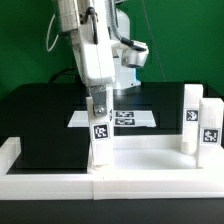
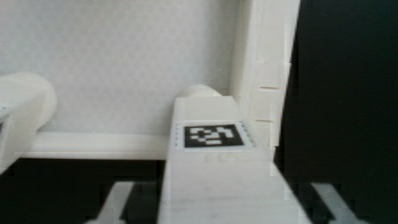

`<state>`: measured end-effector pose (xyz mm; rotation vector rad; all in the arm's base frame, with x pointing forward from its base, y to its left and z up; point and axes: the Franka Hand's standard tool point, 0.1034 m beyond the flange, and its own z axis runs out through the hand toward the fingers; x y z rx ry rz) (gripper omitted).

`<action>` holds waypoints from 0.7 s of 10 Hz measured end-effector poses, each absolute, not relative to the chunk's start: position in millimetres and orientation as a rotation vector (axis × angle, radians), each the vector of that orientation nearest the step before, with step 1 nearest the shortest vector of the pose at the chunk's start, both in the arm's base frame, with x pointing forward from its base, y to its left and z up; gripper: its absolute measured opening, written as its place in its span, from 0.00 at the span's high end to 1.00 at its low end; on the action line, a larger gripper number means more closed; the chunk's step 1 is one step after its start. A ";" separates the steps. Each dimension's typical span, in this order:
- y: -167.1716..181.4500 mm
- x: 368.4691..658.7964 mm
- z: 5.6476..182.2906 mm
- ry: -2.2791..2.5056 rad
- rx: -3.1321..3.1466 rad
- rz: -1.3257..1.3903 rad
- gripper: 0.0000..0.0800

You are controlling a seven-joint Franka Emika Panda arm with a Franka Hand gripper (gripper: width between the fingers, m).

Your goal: Assemble desk

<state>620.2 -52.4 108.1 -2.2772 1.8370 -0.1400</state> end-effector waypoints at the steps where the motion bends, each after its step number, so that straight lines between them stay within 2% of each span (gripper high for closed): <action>1: -50.0 620.0 106.4 1.559 -2.486 -0.155 0.41; 2: -46.0 619.8 103.7 1.347 -2.608 -0.115 0.27; 3: -44.4 619.3 101.0 1.205 -2.676 -0.085 0.27; 4: -45.5 620.0 101.4 1.142 -2.708 -0.102 0.20; 7: -45.7 619.2 102.1 0.725 -2.879 -0.117 0.19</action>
Offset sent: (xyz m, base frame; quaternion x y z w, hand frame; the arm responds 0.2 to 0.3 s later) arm 0.0000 0.0000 0.0000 0.0000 0.0000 -0.1296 0.9916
